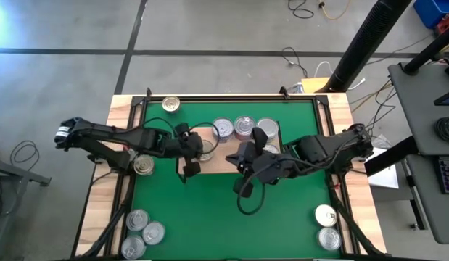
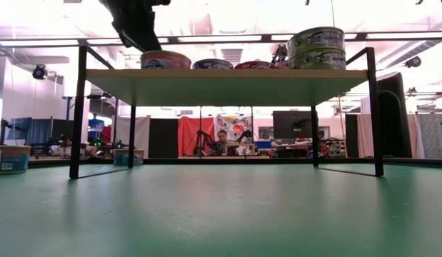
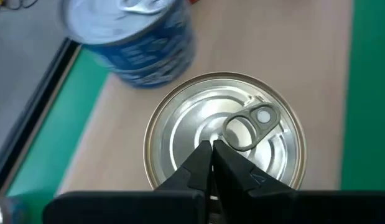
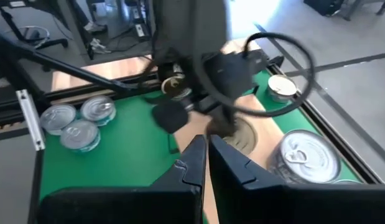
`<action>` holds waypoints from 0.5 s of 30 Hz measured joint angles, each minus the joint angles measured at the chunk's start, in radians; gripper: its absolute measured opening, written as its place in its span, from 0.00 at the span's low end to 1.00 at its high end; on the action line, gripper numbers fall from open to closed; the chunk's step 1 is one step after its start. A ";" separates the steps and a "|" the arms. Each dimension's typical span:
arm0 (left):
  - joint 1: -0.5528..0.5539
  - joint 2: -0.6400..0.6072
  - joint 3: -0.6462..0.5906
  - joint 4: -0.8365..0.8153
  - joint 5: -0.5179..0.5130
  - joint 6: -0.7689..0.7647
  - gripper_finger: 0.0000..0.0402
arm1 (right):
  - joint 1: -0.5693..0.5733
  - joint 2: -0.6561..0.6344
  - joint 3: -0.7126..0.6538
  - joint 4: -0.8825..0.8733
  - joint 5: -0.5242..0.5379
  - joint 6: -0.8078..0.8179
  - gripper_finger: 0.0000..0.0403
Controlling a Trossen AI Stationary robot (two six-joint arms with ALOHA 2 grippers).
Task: Stack canned seafood by type on shelf
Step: Put the middle right blue and pink tuna can on the shelf
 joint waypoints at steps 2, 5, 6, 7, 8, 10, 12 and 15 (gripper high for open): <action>0.028 -0.005 0.000 -0.012 0.000 0.026 0.00 | 0.012 0.000 0.000 0.000 0.000 0.007 0.03; 0.067 -0.006 0.000 -0.019 0.000 0.063 0.00 | 0.027 0.000 0.000 0.000 0.000 0.028 0.03; 0.077 -0.006 0.000 -0.024 0.000 0.071 0.00 | 0.033 0.000 0.000 0.000 0.000 0.034 0.03; 0.087 -0.006 0.000 -0.027 -0.001 0.077 0.00 | 0.038 0.000 0.000 0.000 0.000 0.039 0.03; 0.097 -0.006 0.000 -0.031 -0.002 0.083 0.00 | 0.043 0.000 0.000 0.000 0.000 0.048 0.03; 0.111 -0.007 0.000 -0.033 -0.004 0.095 0.00 | 0.056 0.001 0.000 0.000 0.000 0.060 0.03; 0.126 -0.007 0.000 -0.035 -0.004 0.097 0.00 | 0.069 0.001 0.000 0.000 0.000 0.067 0.03; 0.145 -0.008 0.000 -0.036 -0.004 0.120 0.00 | 0.089 0.001 0.000 0.000 0.000 0.068 0.03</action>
